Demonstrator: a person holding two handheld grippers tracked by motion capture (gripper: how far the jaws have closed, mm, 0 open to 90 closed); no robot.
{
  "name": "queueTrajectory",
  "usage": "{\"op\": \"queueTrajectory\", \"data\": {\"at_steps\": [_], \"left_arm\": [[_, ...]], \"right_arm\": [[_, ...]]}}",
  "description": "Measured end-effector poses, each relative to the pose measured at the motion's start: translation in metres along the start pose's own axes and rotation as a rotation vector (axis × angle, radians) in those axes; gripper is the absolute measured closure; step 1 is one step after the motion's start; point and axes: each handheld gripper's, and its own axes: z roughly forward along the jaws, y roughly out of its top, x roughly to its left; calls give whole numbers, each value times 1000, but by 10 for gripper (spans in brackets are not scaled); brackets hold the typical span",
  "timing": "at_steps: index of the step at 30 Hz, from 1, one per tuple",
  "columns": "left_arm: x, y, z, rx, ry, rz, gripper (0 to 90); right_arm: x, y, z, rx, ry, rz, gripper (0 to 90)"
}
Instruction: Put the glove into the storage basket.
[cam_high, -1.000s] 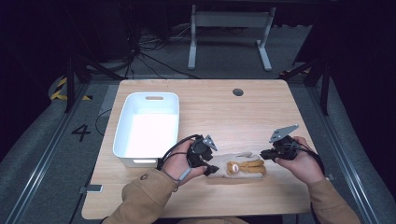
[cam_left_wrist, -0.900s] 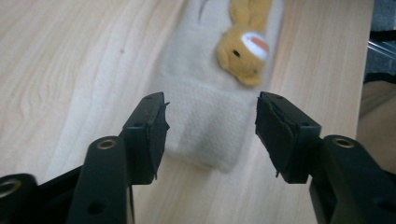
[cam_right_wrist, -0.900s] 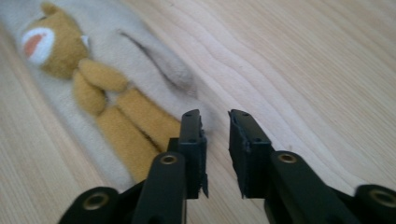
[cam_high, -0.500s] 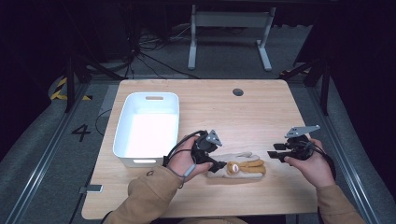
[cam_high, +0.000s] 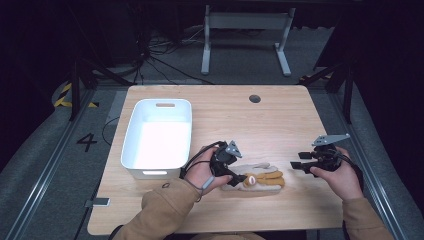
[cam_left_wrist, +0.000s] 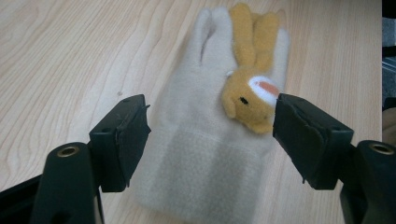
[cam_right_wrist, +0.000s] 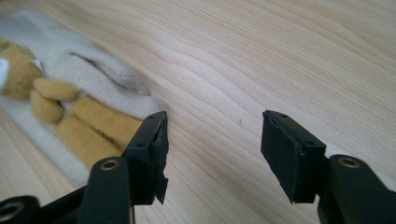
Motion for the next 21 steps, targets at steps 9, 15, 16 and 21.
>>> {"op": "queueTrajectory", "data": {"at_steps": [9, 15, 16, 21], "left_arm": [[2, -1, 9, 11, 1, -5, 260], [2, -2, 19, 25, -13, 36, 226], [2, -2, 21, 31, -11, 39, 223], [2, -4, 27, 56, -20, 60, 217]], "right_arm": [[-15, -11, -3, -61, -43, 99, 330], [-20, -15, 0, -56, -22, 118, 332], [-20, -15, 0, -56, -13, 120, 329], [-20, -15, 2, -57, -7, 119, 325]]}}
